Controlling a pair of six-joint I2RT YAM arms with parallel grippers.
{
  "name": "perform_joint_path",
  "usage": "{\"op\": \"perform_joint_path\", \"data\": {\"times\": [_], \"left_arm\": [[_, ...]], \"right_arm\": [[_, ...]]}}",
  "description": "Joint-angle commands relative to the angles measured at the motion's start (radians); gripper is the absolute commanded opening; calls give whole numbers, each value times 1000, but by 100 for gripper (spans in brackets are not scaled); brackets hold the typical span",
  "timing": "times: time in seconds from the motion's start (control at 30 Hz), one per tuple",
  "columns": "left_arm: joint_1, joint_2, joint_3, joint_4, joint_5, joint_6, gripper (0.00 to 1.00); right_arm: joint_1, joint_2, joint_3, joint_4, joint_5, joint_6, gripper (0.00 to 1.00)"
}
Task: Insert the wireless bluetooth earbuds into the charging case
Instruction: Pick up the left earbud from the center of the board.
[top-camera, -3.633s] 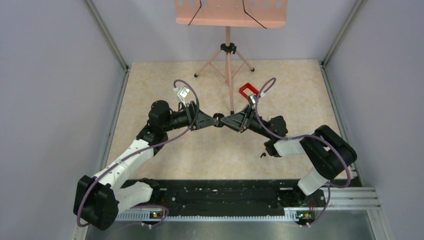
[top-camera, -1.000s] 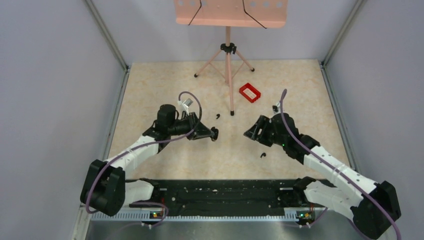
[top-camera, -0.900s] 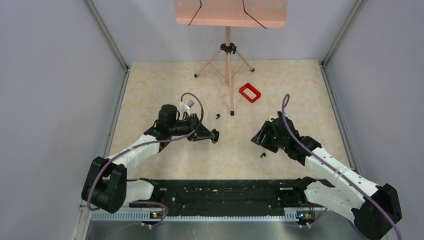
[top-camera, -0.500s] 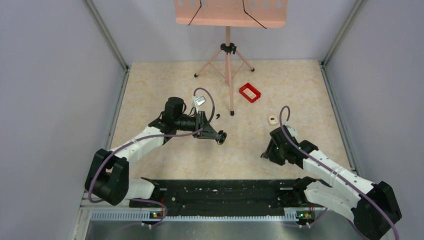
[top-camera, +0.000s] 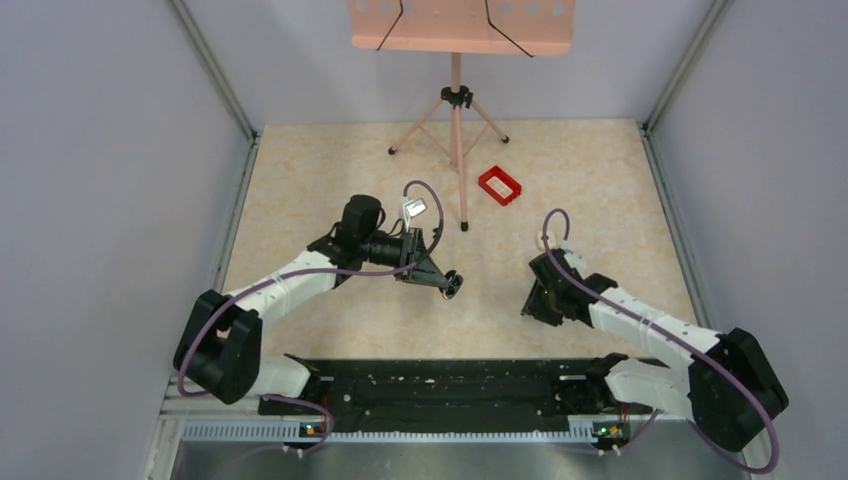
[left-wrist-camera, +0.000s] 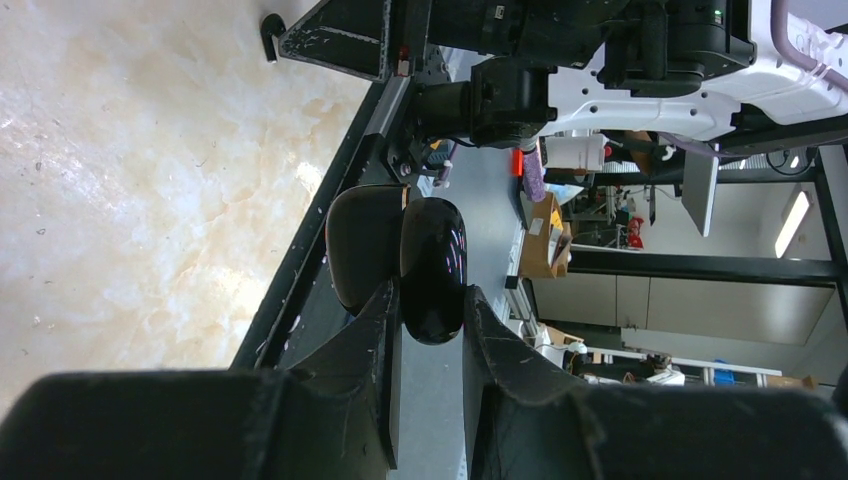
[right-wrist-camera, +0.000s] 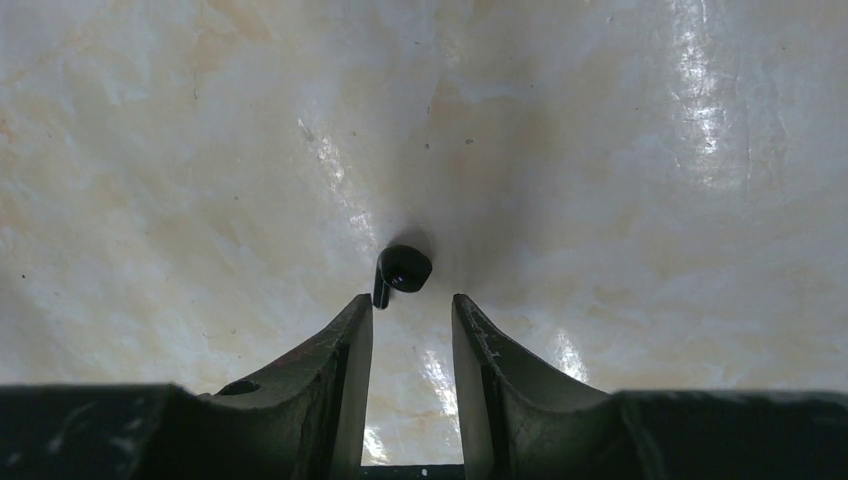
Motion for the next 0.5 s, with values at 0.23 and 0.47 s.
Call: {"op": "perform_joint_path", "data": {"times": [0.23, 0.47], "left_arm": [[-14, -1, 37, 32, 11, 16, 0], [-19, -5, 30, 35, 8, 20, 0]], "right_arm": [[-20, 75, 20, 79, 46, -11, 30], [-23, 90, 16, 84, 47, -16, 25]]}}
